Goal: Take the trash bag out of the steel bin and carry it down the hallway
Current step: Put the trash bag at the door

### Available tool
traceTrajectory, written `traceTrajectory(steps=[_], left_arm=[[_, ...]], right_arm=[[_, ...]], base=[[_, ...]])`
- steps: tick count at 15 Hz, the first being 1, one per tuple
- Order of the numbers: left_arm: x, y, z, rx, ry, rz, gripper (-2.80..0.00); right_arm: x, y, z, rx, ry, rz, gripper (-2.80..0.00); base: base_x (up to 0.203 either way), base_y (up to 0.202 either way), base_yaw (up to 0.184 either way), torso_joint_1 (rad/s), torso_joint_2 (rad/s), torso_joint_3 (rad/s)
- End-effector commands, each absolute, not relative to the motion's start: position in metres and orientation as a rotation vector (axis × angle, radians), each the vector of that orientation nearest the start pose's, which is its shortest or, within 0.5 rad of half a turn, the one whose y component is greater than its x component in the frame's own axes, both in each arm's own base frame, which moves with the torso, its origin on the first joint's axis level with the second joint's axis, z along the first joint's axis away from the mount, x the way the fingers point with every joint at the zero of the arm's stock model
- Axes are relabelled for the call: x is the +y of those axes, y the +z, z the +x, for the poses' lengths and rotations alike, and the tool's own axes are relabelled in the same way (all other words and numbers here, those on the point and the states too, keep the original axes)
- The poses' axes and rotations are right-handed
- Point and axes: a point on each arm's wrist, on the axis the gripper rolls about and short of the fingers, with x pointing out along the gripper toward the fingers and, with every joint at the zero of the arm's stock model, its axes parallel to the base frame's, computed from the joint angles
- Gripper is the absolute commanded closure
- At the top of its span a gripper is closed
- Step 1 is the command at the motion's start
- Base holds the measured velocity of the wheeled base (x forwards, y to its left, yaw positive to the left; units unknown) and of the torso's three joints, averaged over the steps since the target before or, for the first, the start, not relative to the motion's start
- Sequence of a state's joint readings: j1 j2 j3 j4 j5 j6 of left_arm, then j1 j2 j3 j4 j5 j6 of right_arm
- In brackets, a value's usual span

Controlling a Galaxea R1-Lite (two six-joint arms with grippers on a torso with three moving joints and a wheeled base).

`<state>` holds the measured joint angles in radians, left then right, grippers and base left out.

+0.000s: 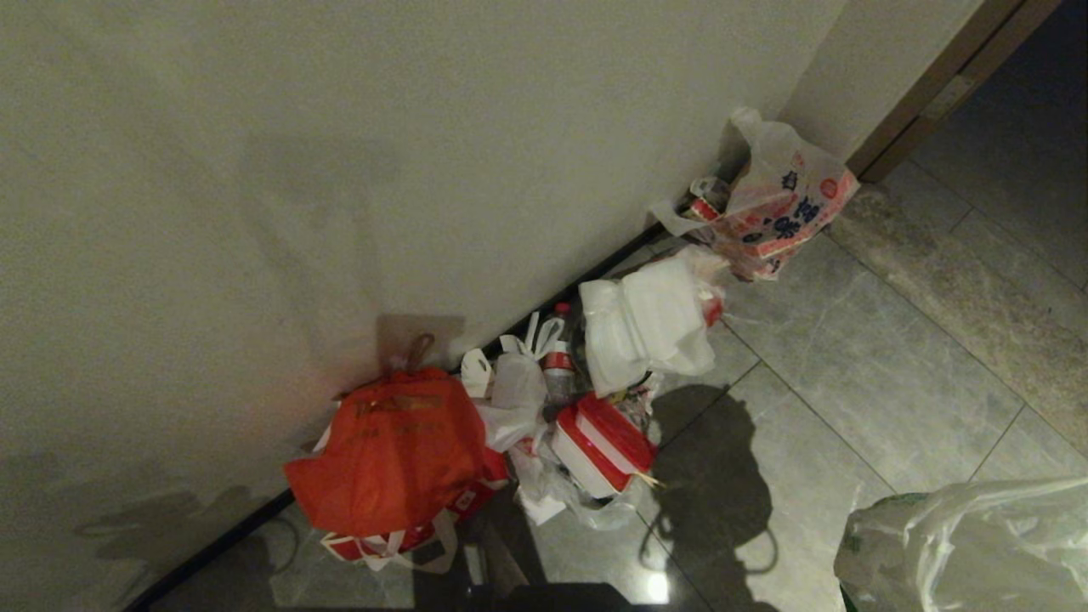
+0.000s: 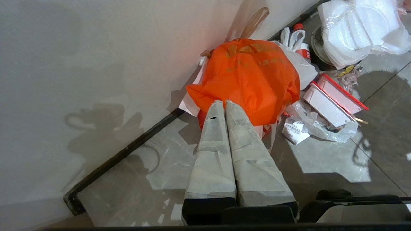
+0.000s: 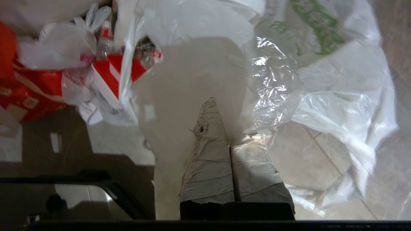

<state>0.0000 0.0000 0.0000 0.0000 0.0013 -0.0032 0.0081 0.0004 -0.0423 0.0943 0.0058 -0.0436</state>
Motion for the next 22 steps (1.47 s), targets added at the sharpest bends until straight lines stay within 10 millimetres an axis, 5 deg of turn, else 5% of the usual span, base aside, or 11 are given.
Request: traceTrajectory(steps=[1, 4, 8, 11, 22], left_arm=[[0.000, 0.075, -0.023, -0.002, 0.002, -0.003, 0.00], [0.000, 0.075, -0.023, -0.002, 0.002, -0.003, 0.00], [0.000, 0.075, -0.023, -0.001, 0.001, -0.003, 0.00], [0.000, 0.075, -0.023, -0.002, 0.000, -0.003, 0.00], [0.000, 0.075, -0.023, -0.002, 0.002, -0.003, 0.00]], right_arm=[[0.000, 0.087, -0.029, 0.027, 0.021, -0.044, 0.00], [0.000, 0.098, -0.035, 0.083, 0.032, -0.066, 0.00], [0.000, 0.139, -0.032, 0.105, 0.042, -0.075, 0.00], [0.001, 0.126, -0.037, 0.105, 0.054, -0.056, 0.00], [0.002, 0.138, -0.025, 0.335, 0.157, -0.026, 0.00]], base=[[0.000, 0.000, 0.000, 0.000, 0.00, 0.000], [0.000, 0.000, 0.000, 0.000, 0.00, 0.000], [0.000, 0.000, 0.000, 0.000, 0.00, 0.000], [0.000, 0.000, 0.000, 0.000, 0.00, 0.000], [0.000, 0.000, 0.000, 0.000, 0.00, 0.000]])
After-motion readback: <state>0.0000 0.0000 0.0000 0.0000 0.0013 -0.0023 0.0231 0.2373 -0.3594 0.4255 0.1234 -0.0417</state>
